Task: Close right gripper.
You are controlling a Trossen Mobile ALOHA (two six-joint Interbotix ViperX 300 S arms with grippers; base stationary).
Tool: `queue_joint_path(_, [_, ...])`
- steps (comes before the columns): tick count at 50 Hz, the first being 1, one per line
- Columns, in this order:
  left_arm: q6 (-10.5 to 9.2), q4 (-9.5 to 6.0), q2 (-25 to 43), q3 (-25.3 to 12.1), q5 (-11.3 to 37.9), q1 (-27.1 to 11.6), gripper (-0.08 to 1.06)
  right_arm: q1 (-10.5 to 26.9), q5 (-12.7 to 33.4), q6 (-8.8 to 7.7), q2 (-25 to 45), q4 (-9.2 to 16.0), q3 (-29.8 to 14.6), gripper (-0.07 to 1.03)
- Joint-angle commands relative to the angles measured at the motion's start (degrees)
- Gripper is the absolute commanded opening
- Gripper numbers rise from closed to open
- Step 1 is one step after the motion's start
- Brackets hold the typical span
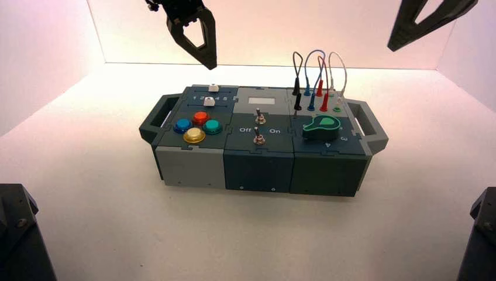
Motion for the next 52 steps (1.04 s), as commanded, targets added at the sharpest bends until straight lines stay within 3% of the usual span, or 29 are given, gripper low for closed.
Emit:
queue_joint_path(1, [0.00,-0.18,-0.79,-0.53,-0.26,-0.18,-0.03,0.00,1.05,-0.18,0.09,0.18,-0.97,-0.03])
queue_joint_path(52, [-0.09,-0.18,-2.20,-0.18,-0.70,-0.18,-0.03,0.00,3.52,0.00,-0.35,0.18,-2.55,-0.03])
